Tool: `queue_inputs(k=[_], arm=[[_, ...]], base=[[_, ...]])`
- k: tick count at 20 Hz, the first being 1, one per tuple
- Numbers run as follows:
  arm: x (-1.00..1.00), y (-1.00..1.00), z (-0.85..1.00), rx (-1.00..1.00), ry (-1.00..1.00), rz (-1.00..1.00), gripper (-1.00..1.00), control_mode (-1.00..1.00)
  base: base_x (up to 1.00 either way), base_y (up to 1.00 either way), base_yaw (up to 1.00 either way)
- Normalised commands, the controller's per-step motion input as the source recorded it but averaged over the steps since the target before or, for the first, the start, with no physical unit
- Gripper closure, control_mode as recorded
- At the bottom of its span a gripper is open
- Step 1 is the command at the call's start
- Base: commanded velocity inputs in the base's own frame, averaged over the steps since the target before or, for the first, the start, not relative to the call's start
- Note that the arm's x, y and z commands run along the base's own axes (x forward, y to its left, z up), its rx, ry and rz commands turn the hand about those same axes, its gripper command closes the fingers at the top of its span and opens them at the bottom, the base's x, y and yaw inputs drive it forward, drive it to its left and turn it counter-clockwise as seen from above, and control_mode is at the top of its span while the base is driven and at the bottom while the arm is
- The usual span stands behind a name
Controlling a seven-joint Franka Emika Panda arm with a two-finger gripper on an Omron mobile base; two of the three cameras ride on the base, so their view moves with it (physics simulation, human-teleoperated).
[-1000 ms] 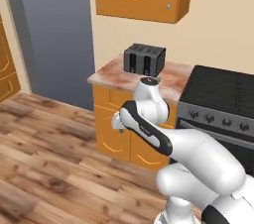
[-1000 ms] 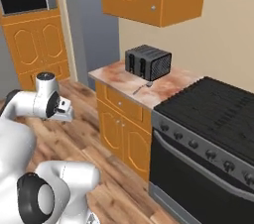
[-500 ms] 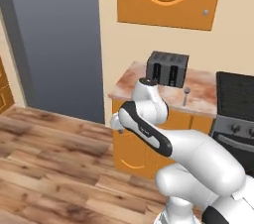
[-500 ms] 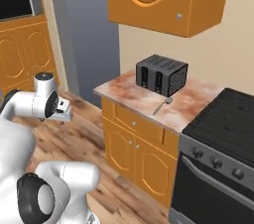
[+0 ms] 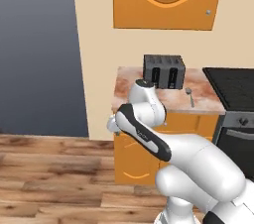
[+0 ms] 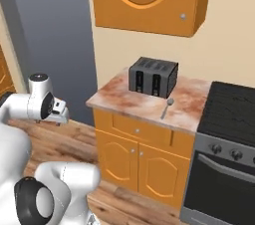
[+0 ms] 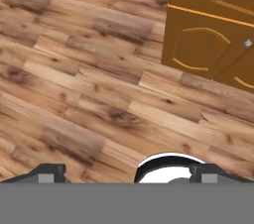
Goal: Take the fork and place it on the left side of the plate. Then take the spoon and place it on the right side of the plate. Make sure they're directly next to the plate.
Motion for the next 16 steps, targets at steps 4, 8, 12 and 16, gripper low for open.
queue_inputs(k=[4,8,12,16], arm=[[0.00,0.00,0.00,0.00,0.00,0.00,-1.00,1.00],[0.00,0.00,0.00,0.00,0.00,0.00,-1.00,1.00],[0.00,0.00,0.00,0.00,0.00,0.00,-1.00,1.00],[0.00,0.00,0.00,0.00,0.00,0.00,-1.00,1.00]], base=[[0.28,0.55,-0.50],[0.00,0.46,-0.41],[0.00,0.22,-0.20],[0.02,0.02,-0.12]])
